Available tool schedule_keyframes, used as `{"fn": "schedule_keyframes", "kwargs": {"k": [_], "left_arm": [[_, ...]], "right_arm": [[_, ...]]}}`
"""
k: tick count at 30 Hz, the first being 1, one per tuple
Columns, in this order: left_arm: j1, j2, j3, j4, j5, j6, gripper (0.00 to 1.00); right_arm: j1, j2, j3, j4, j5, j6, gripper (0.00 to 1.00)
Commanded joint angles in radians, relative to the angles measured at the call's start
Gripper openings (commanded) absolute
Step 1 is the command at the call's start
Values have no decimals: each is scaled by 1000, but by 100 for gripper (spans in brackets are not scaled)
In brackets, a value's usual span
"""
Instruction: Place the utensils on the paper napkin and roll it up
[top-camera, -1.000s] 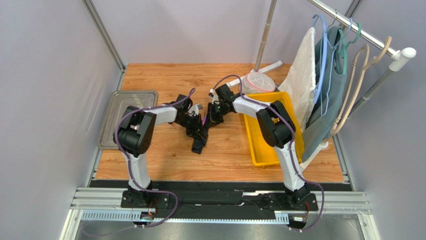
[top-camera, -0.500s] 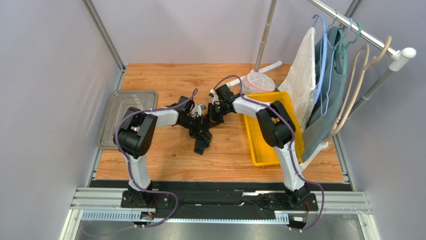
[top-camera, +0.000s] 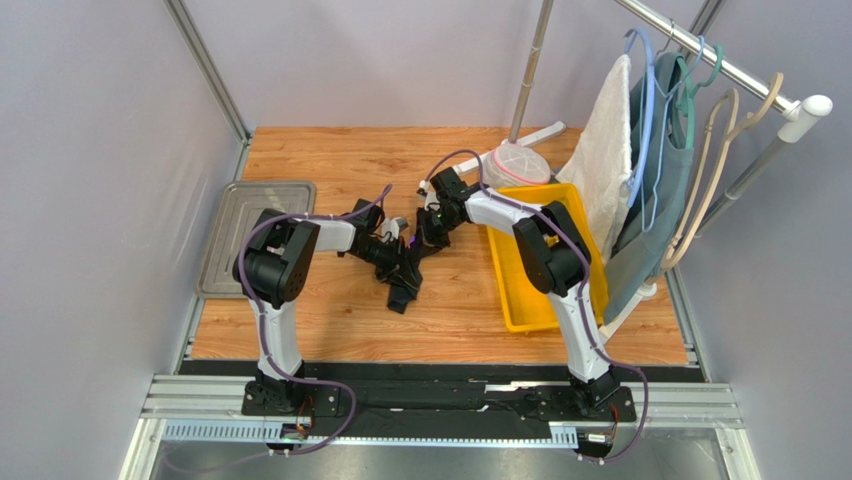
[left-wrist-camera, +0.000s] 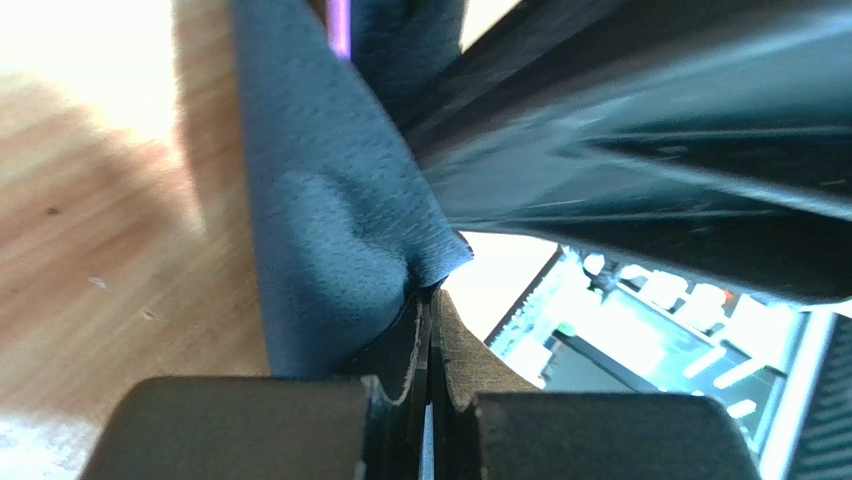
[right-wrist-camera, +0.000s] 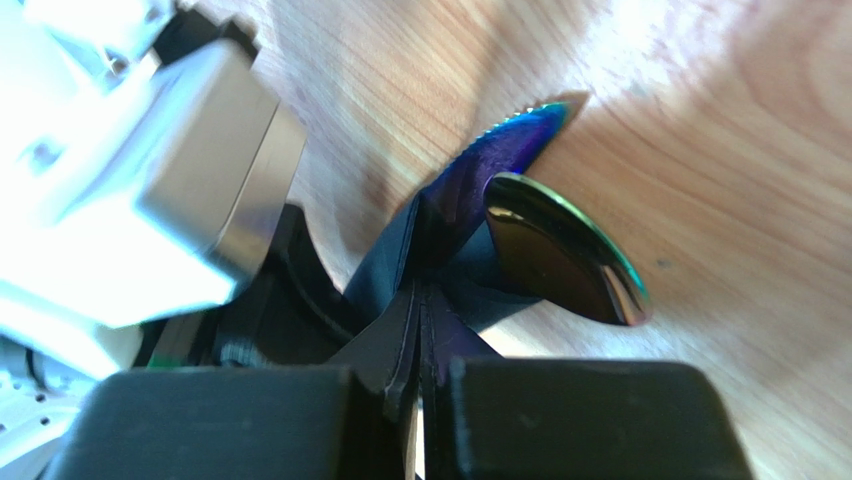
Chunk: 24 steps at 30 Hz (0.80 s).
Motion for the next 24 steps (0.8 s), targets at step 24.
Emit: {"fn": "schedule_keyframes", "kwargs": {"k": [24], "left_arm": [[10,28,-13,-56,-103,57,0]], "right_arm": [[20,-51,5,-17,-52,29,5]]}}
